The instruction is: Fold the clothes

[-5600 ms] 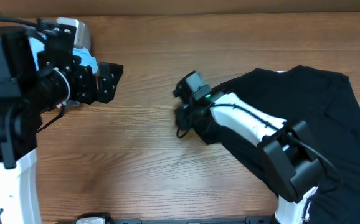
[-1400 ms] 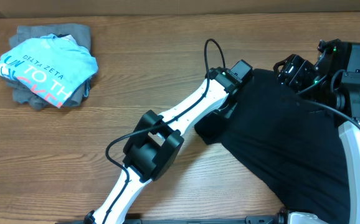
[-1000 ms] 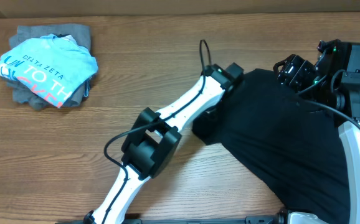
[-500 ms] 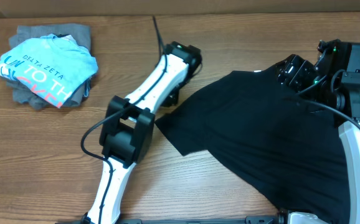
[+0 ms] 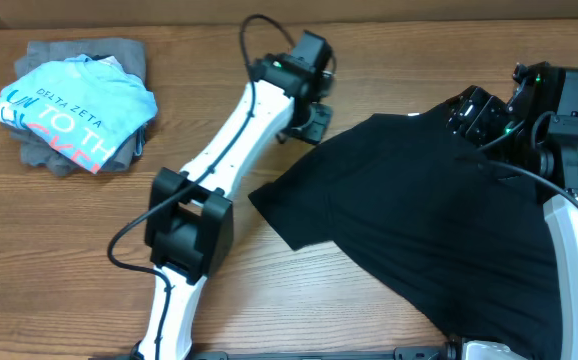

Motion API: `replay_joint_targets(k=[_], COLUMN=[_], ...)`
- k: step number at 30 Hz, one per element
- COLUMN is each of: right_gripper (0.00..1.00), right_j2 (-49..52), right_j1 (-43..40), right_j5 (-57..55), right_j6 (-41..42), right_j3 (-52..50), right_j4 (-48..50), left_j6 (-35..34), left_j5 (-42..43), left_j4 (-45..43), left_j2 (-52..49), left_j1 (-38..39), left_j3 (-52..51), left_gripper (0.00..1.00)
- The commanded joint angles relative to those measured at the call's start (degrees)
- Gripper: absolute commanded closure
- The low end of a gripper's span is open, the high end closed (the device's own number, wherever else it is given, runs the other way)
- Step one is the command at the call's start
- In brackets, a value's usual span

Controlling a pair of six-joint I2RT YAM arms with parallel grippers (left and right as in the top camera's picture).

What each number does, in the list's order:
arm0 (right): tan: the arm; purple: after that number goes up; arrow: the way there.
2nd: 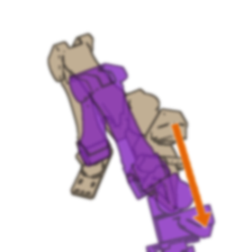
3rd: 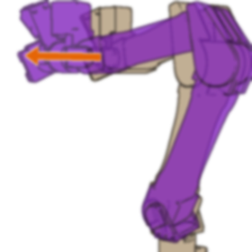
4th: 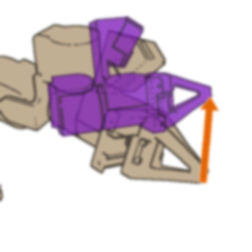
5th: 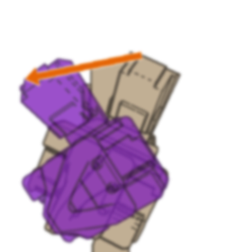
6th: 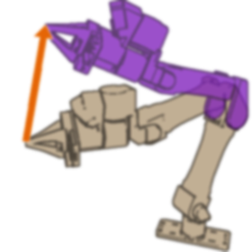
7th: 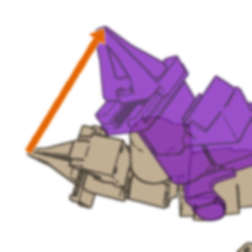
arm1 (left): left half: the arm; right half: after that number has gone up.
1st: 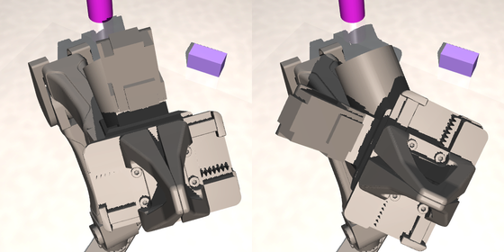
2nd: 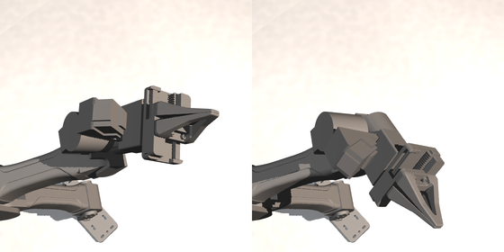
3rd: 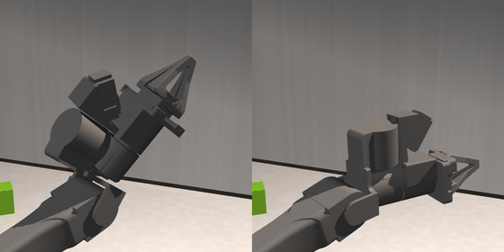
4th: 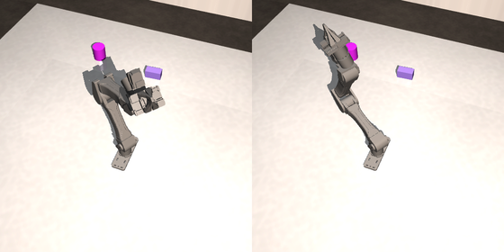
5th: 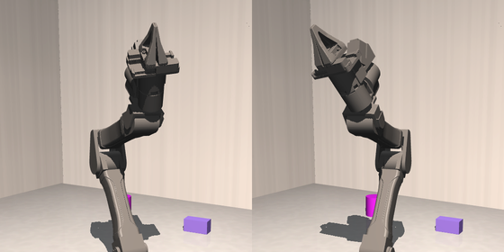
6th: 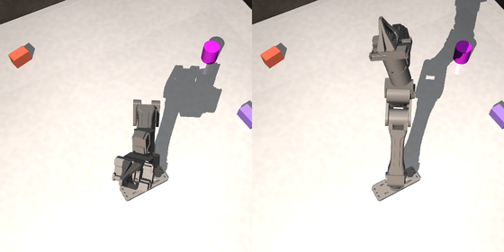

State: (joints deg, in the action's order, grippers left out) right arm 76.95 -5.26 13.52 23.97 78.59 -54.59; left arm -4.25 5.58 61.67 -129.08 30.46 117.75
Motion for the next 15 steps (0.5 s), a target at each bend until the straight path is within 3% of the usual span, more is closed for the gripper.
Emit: replay_joint_targets(k=[1, 3, 9, 15], right_gripper=[0.13, 0.13, 0.12, 0.12], right_j2=[-0.1, -0.1, -0.1, -0.1], right_j1=[-0.3, -0.3, -0.3, -0.3], right_j5=[-0.6, -0.6, -0.6, -0.6], right_j6=[-0.1, -0.1, -0.1, -0.1], right_j3=[1.1, 1.1, 1.1, 1.1], right_j4=[-0.1, -0.1, -0.3, -0.4], left_j6=[5.4, 5.6, 5.6, 5.6], left_j5=[1.4, 1.5, 0.7, -0.5], left_j4=[-1.6, -2.6, -6.4, -6.4], left_j2=[-4.8, -6.3, -8.6, -12.4], left_j1=[1.7, 1.9, 1.5, 1.3], left_j3=[0.5, 0.5, 0.5, 0.5], left_gripper=[0.62, 0.68, 0.48, 0.43])
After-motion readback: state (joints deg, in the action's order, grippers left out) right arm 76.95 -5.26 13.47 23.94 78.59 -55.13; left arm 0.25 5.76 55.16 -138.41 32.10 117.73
